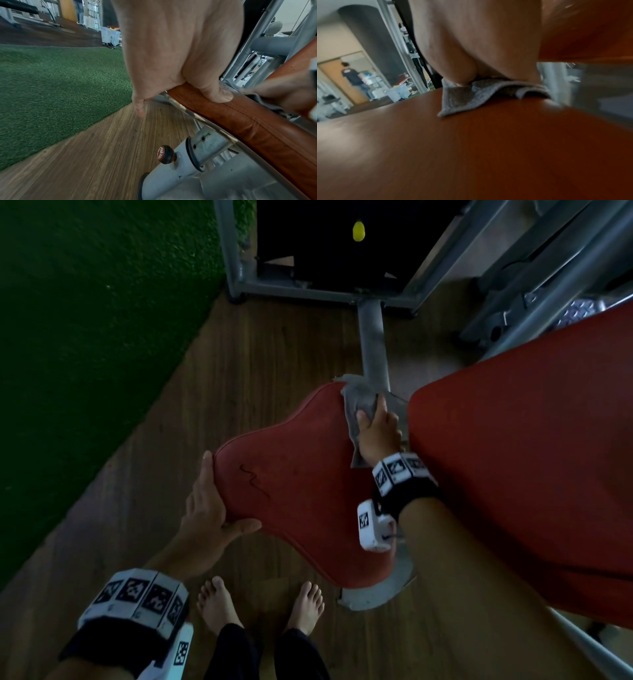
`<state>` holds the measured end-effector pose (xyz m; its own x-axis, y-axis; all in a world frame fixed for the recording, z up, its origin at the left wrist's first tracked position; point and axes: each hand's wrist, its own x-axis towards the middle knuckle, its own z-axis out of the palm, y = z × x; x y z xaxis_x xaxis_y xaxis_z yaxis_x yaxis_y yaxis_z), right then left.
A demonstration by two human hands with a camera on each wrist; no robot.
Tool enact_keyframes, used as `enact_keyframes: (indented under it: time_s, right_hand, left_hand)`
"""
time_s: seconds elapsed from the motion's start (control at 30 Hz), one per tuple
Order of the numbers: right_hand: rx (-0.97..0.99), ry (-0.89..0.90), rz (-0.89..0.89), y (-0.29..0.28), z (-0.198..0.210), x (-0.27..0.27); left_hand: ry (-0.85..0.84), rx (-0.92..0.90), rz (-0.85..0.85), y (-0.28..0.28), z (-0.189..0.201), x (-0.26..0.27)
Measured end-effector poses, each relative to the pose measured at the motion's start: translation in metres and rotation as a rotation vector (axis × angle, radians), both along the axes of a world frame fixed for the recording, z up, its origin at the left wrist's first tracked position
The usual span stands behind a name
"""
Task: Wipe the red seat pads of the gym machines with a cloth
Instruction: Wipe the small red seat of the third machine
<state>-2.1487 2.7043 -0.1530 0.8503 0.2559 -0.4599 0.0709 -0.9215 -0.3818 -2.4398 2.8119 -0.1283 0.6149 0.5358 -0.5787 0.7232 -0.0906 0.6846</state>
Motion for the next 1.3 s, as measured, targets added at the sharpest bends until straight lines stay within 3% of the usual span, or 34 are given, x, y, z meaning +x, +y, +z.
enact_keyframes:
  time_s: [0.13, 0.37, 0.63, 0.87, 1.1, 1.3]
  right_hand:
    - [0.008, -0.002, -0.011, -0.028, 0.001, -0.032]
    - [0.107, 0.013, 0.025, -0.016, -0.009, 0.001]
    - [0.018, -0.076, -0.034, -0.087, 0.005, -0.088]
    - [0.125, 0.038, -0.05, -0.051, -0.006, -0.03]
    - [0.097, -0.032, -0.036, -0.081, 0.002, -0.075]
    - [0.144, 0.029, -0.057, -0.064, -0.004, -0.045]
  left_hand:
    - [-0.014, -0.009, -0.01, 0.001, 0.001, -0.001]
    - [-0.017, -0.006, -0.013, 0.001, 0.002, -0.001]
    - [-0.052, 0.003, 0.042, 0.002, -0.004, -0.001]
    - [-0.045, 0.014, 0.011, 0.002, -0.008, -0.001]
    - [-0.089, -0.028, 0.034, 0.003, -0.007, -0.002]
    - [-0.106, -0.008, 0.049, 0.004, -0.015, -0.002]
